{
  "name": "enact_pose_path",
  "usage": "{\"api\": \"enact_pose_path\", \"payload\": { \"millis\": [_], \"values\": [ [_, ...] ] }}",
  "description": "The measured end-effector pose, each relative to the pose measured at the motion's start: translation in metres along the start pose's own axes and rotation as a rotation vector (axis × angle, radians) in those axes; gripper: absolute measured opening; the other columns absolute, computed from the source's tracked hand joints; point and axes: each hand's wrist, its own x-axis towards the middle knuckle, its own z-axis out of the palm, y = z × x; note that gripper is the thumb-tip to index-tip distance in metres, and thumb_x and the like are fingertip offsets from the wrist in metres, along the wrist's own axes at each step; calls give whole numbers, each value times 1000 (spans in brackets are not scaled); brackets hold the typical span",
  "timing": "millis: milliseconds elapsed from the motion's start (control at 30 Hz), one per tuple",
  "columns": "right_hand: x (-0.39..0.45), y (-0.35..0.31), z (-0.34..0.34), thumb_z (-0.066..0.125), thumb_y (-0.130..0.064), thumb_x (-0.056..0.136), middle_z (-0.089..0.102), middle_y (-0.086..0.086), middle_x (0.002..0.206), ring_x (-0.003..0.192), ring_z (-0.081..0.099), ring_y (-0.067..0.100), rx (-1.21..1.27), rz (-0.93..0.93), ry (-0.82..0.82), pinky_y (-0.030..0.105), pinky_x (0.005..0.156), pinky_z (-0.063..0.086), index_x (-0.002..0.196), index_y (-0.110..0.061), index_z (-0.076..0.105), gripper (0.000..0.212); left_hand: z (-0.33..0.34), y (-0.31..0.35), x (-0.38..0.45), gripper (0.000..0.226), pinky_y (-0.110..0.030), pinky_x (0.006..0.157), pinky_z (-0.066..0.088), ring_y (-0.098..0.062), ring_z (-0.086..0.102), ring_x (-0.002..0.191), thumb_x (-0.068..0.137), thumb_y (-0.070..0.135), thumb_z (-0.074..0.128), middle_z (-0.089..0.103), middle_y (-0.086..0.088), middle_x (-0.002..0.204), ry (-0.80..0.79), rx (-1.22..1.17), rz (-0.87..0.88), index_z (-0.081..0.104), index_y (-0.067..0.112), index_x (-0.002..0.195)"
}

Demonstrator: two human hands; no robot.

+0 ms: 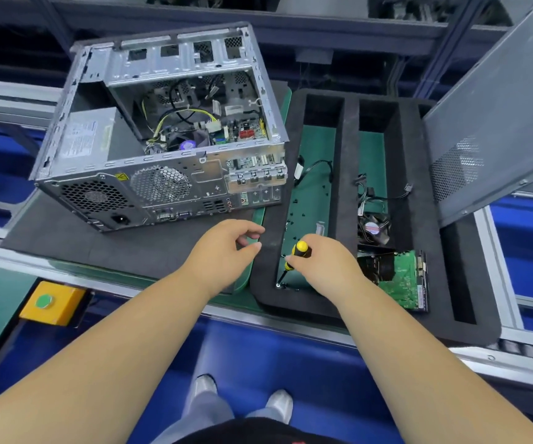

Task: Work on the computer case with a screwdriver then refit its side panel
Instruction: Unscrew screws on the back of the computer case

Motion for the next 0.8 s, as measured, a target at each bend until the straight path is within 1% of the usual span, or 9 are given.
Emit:
{"api": "enact_pose_path", "payload": {
  "millis": [133, 267, 400, 433, 500, 567, 600, 700, 800],
  "values": [
    [-2, 1, -7, 61, -44, 92, 60, -1, 79, 78, 59, 23, 36, 8, 17, 40, 70, 51, 84, -19, 55, 27, 3, -1, -1, 30, -25, 89, 48, 2, 58, 86, 88, 19, 64, 62, 16, 103, -13, -8, -14, 65, 44, 104],
    [-6, 2, -26, 61, -46, 91, 63, 3, 82, 78, 61, 24, 132, 15, 104, 41, 71, 51, 86, -17, 56, 30, 5, 4, 3, 27, -24, 87, 48, 0, 59, 84, 88, 21, 64, 62, 17, 101, -18, -15, -36, 67, 39, 107],
    [-16, 2, -55, 59, -44, 92, 70, -6, 81, 77, 64, 18, 322, 18, 194, 37, 68, 50, 79, -22, 59, 26, 9, 17, 7, 20, -19, 78, 46, 3, 61, 80, 89, 24, 62, 65, 17, 94, -52, -80, -125, 67, 39, 101],
    [-19, 2, -63, 59, -43, 92, 72, -9, 80, 77, 65, 17, 383, 22, 227, 35, 68, 50, 79, -22, 60, 24, 11, 21, 9, 18, -20, 79, 48, 1, 63, 82, 90, 23, 61, 67, 14, 93, -64, -125, -167, 66, 36, 100],
    [-25, 2, -77, 60, -38, 93, 74, -15, 79, 78, 68, 9, 523, 22, 275, 34, 70, 51, 82, -18, 62, 22, 17, 30, 11, 13, -27, 81, 54, -9, 70, 85, 93, 18, 58, 71, 1, 95, -97, -250, -265, 65, 27, 99],
    [-31, 2, -89, 60, -34, 94, 74, -16, 78, 70, 65, -4, 610, 3, 308, 30, 68, 47, 81, -16, 62, 22, 23, 41, 14, 11, -27, 74, 58, -15, 73, 82, 96, 15, 54, 72, -11, 97, -132, -406, -376, 63, 16, 102],
    [-33, 2, -94, 60, -32, 94, 75, -15, 78, 67, 64, -5, 636, -9, 325, 28, 67, 44, 77, -17, 61, 23, 25, 48, 14, 12, -26, 69, 58, -17, 74, 81, 97, 15, 54, 72, -14, 95, -146, -503, -436, 62, 11, 105],
    [-41, 3, -104, 61, -32, 93, 76, -12, 80, 69, 66, -1, 696, -33, 357, 29, 67, 43, 73, -22, 59, 23, 30, 65, 17, 17, -26, 64, 58, -24, 74, 84, 96, 15, 58, 75, -16, 89, -184, -796, -573, 59, 4, 108],
    [-46, 4, -110, 61, -33, 92, 76, -12, 82, 79, 69, 6, 701, -32, 371, 34, 68, 48, 74, -22, 59, 21, 32, 76, 20, 17, -26, 61, 58, -23, 74, 83, 95, 12, 60, 75, -16, 90, -199, -957, -629, 59, 2, 108]
  ]
}}
